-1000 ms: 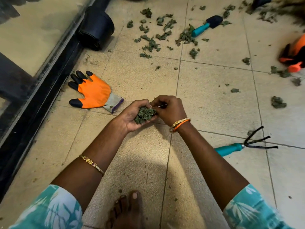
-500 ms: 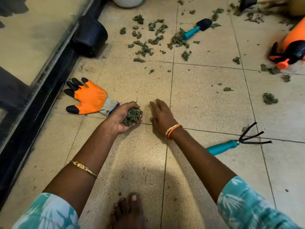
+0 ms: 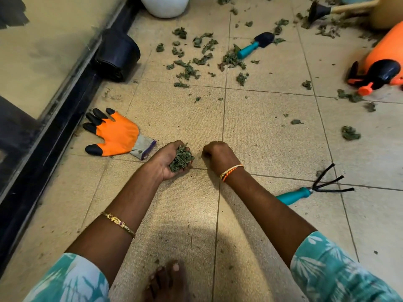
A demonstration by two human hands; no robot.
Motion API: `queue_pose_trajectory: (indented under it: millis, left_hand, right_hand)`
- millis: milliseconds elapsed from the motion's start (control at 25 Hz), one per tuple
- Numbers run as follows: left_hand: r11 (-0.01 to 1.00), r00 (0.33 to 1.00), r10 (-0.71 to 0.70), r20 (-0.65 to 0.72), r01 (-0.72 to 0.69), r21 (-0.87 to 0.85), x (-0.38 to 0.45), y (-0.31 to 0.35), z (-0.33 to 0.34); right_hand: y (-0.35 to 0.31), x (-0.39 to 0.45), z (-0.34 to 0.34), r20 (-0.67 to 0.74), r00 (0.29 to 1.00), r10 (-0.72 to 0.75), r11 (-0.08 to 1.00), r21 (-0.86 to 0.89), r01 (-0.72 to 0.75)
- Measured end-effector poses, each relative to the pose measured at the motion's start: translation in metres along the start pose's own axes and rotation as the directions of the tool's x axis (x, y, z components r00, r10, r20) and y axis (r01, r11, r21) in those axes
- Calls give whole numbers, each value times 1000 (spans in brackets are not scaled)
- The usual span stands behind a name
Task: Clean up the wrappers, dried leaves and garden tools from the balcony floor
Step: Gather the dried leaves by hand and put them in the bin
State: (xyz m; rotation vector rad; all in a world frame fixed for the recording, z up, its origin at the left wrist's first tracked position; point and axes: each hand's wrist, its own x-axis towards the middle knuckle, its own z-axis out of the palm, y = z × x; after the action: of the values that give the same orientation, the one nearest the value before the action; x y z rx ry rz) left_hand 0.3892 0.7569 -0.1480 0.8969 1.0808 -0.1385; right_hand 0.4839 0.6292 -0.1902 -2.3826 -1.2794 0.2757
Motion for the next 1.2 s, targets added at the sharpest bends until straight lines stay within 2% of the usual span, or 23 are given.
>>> queue_pose_trajectory:
  millis: [80,120,200,240,320,360,400,560,760,800,880,960,1040,1120,1200]
  left_hand:
    - [999,1000,-5,4,5,39,1,0,1]
    - [999,1000,-13,13,12,45,1,0,-1]
    - [999,999,-28,32,28,19,1,1,-6]
    - [1000,999,-26,43,26,-7,0,2,-9]
    - [998,996,-4,86,10,-66,-2,5,-14]
    - [997,992,13,125,-3,-79,-5,7,-15]
    - [997,985,32,171,-19,-73,-8,10,-13]
    - [997,942,35,333,-55,53,-20,17,13]
    - [987,960,25,279,-68,144,-6,26,51]
    - [986,962,25,271,-69,155,-3,28,58]
    - [982,957,39,287,-90,166,3,35,73]
    - [985,948,44,315,-94,146,8,45,90]
    - [985,948,37,317,-88,150,14,53,105]
    - [981,956,30,292,-84,174,23,56,116]
    - [974,966,18,257,-75,214,36,58,123]
  right_hand:
    - [2,-3,-10,-12,994,109,977,185,-105]
    - [3,-5,-16,-34,976,215,926,324,-193]
    - [5,-12,-31,-30,901,434,725,604,-329]
    - [4,-16,-40,1,868,496,602,720,-345]
    - [-1,-22,-56,60,850,523,393,868,-302]
    - [-5,-22,-63,66,855,514,357,890,-284]
    - [-11,-21,-68,57,862,504,377,883,-279]
    - [-33,-10,-67,-33,895,445,571,781,-255]
    - [-16,2,-64,-187,855,483,800,492,-344]
    - [-8,3,-67,-198,838,508,809,442,-386]
    - [12,2,-80,-193,782,593,752,478,-453]
    - [39,-3,-95,-231,677,699,673,534,-512]
    - [73,-12,-103,-286,576,766,636,472,-611]
    - [105,-17,-104,-242,545,803,595,390,-703]
    - [132,-17,-98,-182,562,807,589,321,-742]
